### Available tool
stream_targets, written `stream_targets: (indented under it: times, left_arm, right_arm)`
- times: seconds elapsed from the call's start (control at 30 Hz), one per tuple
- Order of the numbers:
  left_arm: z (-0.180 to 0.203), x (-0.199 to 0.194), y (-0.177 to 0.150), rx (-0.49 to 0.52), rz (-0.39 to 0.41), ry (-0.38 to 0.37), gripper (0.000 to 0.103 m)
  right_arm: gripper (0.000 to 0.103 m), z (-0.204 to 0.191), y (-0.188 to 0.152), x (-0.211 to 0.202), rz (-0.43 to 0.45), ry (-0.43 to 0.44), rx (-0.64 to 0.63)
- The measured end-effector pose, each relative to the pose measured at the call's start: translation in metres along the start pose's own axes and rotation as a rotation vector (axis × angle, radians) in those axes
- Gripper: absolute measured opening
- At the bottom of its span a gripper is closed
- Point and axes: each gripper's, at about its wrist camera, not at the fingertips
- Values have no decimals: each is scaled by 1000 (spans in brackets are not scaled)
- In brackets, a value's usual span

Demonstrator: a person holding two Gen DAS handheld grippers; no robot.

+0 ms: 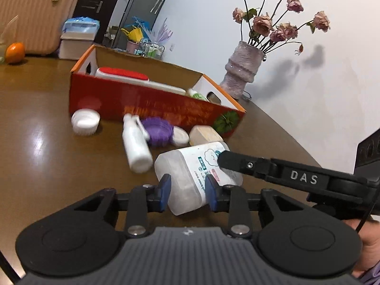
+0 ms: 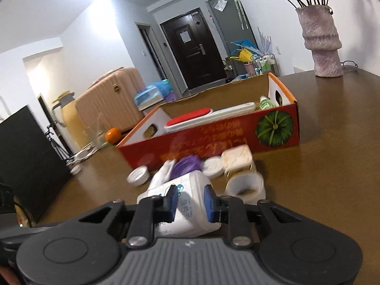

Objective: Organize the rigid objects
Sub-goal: 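Grasp the white pill bottle with the left tool, then carry the white pill bottle with the left tool into the box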

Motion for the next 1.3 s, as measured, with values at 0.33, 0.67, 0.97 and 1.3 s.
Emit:
stream_targets:
  times: [0.33,0.67,0.97,1.3]
  left_arm:
    - [22,-68,-49,26,-21,32,30]
    - [12,-60,-57,-23,-45,-22,41]
    - [9,-59,-60,-55,-23,-34,37]
    - [29,-79,-8,35,138,-67,32]
  right_arm:
    - [23,-28,-68,-67,-35,52,35]
    - [26,-25,-79,-68,-44,56,75]
    - [25,-21,-77,-65,-60,69,113]
    - [20,-38,-32,-94,110,76,46]
Point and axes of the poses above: each gripper's, at about its wrist camera, not at the fingertips, and x roughly the way its jaws point, z to its right, y to its top, and after that the axes turned 5 degrees about -z, right-handed
